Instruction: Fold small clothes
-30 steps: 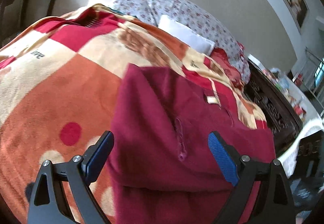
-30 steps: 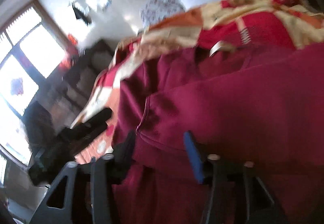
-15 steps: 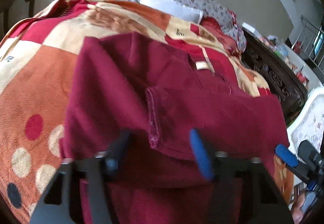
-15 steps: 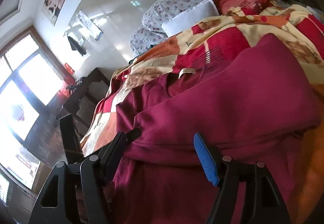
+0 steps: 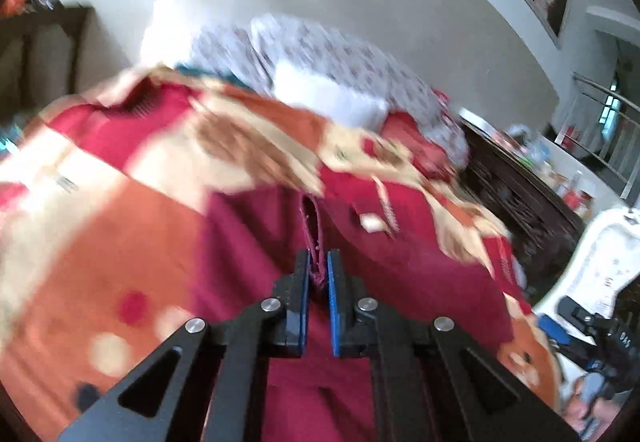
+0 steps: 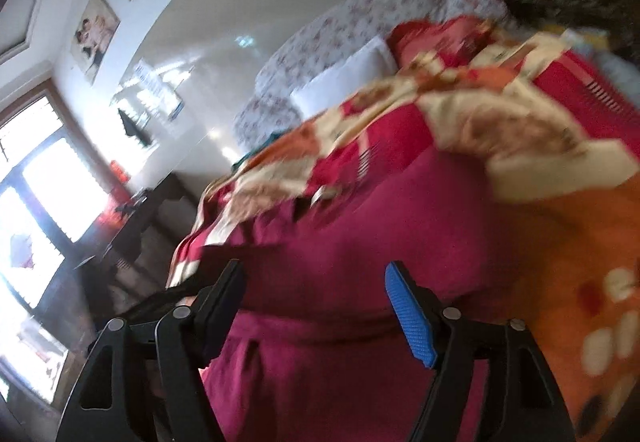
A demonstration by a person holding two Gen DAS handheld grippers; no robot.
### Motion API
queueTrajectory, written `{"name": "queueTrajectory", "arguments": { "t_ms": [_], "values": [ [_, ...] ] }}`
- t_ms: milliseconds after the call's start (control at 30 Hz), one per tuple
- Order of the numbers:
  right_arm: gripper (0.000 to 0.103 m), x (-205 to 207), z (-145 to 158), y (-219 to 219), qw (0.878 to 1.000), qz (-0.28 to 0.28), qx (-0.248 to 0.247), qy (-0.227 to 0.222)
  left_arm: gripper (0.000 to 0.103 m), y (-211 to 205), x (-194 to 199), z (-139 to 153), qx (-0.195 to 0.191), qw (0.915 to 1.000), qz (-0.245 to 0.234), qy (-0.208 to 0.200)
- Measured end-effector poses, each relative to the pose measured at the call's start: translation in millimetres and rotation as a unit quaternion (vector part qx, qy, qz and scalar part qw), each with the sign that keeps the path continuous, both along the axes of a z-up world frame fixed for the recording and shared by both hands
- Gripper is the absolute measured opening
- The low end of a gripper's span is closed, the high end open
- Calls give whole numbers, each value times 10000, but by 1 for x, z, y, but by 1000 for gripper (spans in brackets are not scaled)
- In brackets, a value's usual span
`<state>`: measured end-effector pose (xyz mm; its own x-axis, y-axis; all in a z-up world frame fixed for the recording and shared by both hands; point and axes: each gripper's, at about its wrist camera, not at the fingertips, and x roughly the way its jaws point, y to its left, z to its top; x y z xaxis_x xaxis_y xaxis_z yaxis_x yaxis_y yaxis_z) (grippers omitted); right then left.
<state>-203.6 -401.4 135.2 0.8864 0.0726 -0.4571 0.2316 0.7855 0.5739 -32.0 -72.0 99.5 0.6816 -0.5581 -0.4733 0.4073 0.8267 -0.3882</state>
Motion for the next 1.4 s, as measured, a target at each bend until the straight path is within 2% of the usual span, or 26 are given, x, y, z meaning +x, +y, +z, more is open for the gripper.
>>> {"name": "queueTrajectory", "arguments": {
  "t_ms": [67, 167, 267, 367, 400, 433, 467, 500, 567, 600, 633, 667, 733, 800, 833, 900, 933, 967, 1033, 1100, 1133, 1167, 1200, 1267, 1333, 1400],
  "values": [
    [78, -3, 0, -10, 9996, -234, -83, 127, 8, 12, 9, -4, 80, 9995, 276, 97],
    [78, 5, -11, -18, 9980, -409, -112, 475, 8, 20, 28, -30, 310, 9965, 498, 588],
    [78, 22, -26, -21, 9957, -425, -197, 798, 8, 12, 41, -50, 410, 9942, 367, 923],
    [77, 42, -44, -22, 9909, -348, -372, 1247, 8, 4, 36, -52, 592, 9944, 325, 817],
    [73, 48, -51, -23, 9882, -352, -486, 1409, 8, 2, 35, -53, 634, 9944, 329, 782],
    [47, 52, -57, -24, 9845, -376, -702, 1561, 8, 0, 35, -54, 686, 9941, 328, 770],
    [35, 56, -65, -27, 9780, -426, -1041, 1754, 8, -1, 35, -56, 691, 9940, 297, 796],
    [34, 53, -70, -32, 9777, -466, -1071, 1742, 8, -3, 35, -59, 671, 9940, 211, 833],
    [28, 41, -76, -45, 9849, -407, -625, 1562, 8, -10, 33, -58, 728, 9944, 106, 759],
    [26, 37, -76, -48, 9860, -420, -556, 1512, 8, -12, 30, -58, 754, 9946, 81, 703],
    [22, 32, -73, -48, 9857, -467, -626, 1495, 8, -14, 28, -56, 787, 9948, 54, 642],
    [12, 29, -69, -46, 9846, -516, -721, 1508, 8, -16, 26, -57, 831, 9947, 55, 596],
    [10, 24, -61, -43, 9829, -623, -866, 1498, 9, -18, 28, -60, 953, 9934, 87, 630],
    [10, 19, -55, -47, 9859, -641, -763, 1344, 9, -16, 31, -65, 931, 9924, 115, 791],
    [12, 19, -50, -49, 9888, -652, -664, 1167, 9, -14, 33, -65, 854, 9926, 113, 850],
    [37, 24, -42, -53, 9919, -683, -474, 964, 9, -10, 34, -65, 740, 9933, 153, 876],
    [77, 31, -38, -55, 9928, -697, -391, 896, 9, -10, 34, -65, 729, 9934, 174, 870],
    [92, 37, -38, -57, 9932, -698, -368, 858, 9, -9, 34, -65, 727, 9934, 182, 865],
    [89, 57, -40, -61, 9918, -669, -335, 1034, 11, -11, 33, -65, 763, 9933, 178, 856],
    [79, 73, -48, -66, 9917, -568, -223, 1133, 13, -11, 33, -65, 796, 9932, 171, 835],
    [63, 83, -54, -71, 9907, -534, -174, 1238, 14, -12, 32, -66, 818, 9931, 162, 824],
    [35, 89, -60, -76, 9893, -531, -152, 1352, 16, -13, 32, -65, 821, 9931, 152, 823],
    [25, 92, -64, -80, 9890, -518, -131, 1379, 17, -13, 32, -65, 830, 9931, 139, 812],
    [13, 94, -68, -89, 9894, -535, -120, 1342, 25, -16, 32, -65, 862, 9931, 120, 788],
    [10, 93, -64, -90, 9896, -503, -300, 1311, 34, -19, 30, -64, 917, 9930, 90, 736],
    [9, 95, -59, -84, 9829, -614, -951, 1450, 49, -23, 29, -64, 990, 9927, 104, 678]
  ]
}}
